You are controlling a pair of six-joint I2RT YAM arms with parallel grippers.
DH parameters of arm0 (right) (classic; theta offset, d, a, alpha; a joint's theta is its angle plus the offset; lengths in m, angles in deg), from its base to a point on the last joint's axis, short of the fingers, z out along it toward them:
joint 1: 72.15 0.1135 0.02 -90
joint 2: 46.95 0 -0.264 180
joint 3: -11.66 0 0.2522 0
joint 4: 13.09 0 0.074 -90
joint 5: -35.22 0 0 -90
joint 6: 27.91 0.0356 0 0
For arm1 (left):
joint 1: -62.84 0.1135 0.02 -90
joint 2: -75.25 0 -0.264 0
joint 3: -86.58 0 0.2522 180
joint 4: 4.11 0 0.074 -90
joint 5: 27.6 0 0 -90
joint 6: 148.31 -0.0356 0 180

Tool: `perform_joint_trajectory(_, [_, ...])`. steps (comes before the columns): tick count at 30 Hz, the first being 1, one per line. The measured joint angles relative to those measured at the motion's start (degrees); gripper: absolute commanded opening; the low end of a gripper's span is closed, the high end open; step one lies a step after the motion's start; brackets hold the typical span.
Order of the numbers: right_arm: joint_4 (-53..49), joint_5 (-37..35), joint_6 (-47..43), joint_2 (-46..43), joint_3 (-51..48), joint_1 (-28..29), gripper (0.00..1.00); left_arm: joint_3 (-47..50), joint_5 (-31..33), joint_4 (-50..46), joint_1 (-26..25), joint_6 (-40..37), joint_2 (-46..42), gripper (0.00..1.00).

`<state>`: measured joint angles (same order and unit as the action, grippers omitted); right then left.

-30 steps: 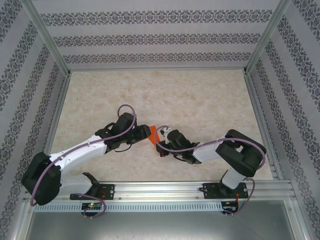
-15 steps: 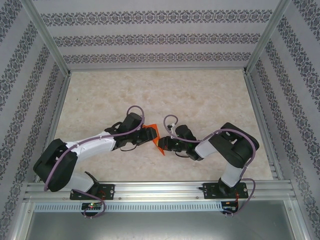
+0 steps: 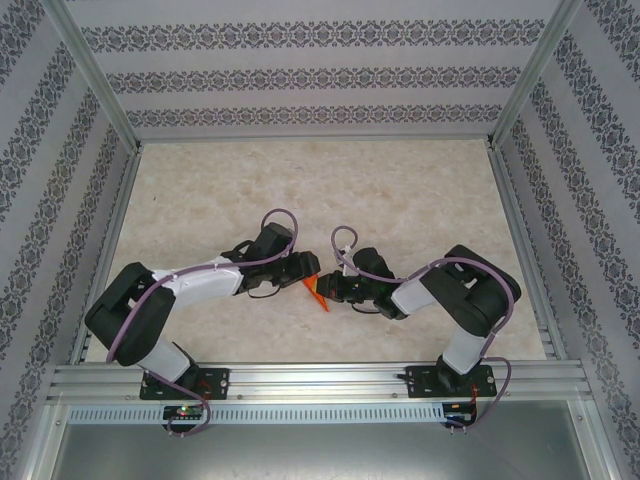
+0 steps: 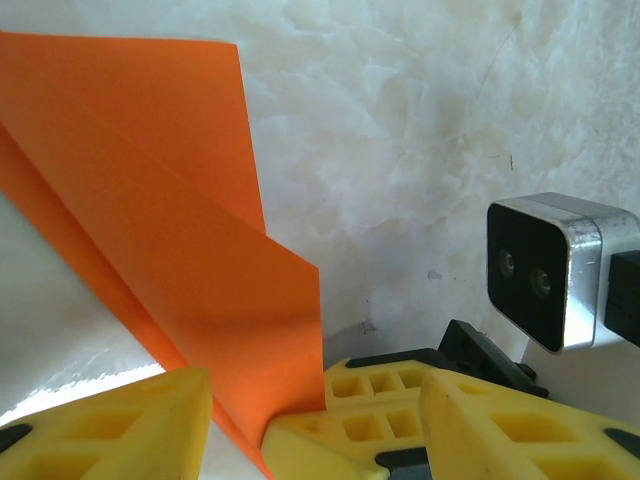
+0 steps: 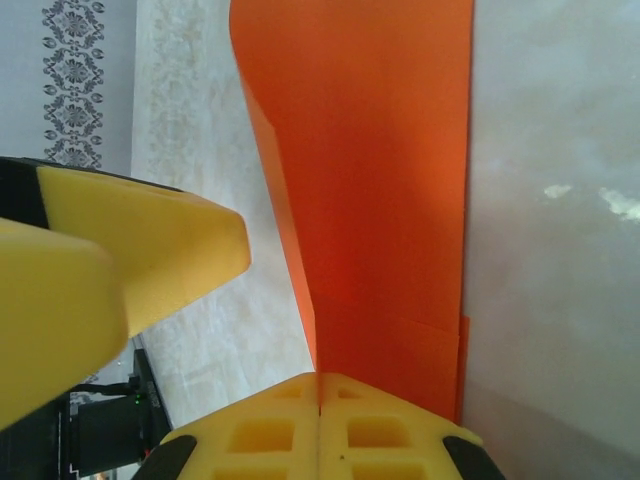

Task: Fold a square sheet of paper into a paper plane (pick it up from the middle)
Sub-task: Fold the wing for the fifth time at the center of the table.

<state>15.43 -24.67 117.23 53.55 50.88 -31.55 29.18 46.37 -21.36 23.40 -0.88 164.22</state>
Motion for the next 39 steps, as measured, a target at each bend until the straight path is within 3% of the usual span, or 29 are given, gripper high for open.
perform_joint_trajectory(4, [1.7,1.62,2.03,2.21,0.0,-0.52,0.0,-0.04,-0.33,1.97,0.0,0.0,1.14,0.58])
perform_joint_trajectory(16, [1.95,2.95,3.37,1.77,0.02,-0.63,0.25,-0.59,-0.74,5.29,0.0,-0.11,6.12,0.57])
perform_joint_trajectory(20, [-1.68,2.38,1.66,-0.22,0.04,-0.61,0.26,-0.79,-0.87,5.31,0.0,-0.22,6.25,0.57])
perform_joint_trajectory(23, [-4.52,1.81,-0.07,-1.42,0.31,-0.5,0.25,-1.46,-1.07,5.29,0.0,-0.44,6.43,0.57])
perform_joint_trajectory(27, [-7.72,0.76,-1.75,-1.9,0.74,-0.48,0.11,-2.32,-1.46,5.29,0.0,-0.59,6.62,0.57])
perform_joint_trajectory(31, [-8.85,-0.13,-2.27,-1.9,0.83,-0.48,0.05,-2.71,-1.51,5.27,0.0,-1.03,6.64,0.57])
perform_joint_trajectory(39, [-8.74,0.0,0.11,-1.7,0.85,-0.66,0.0,-2.56,-1.46,4.17,0.0,-2.62,3.69,0.6])
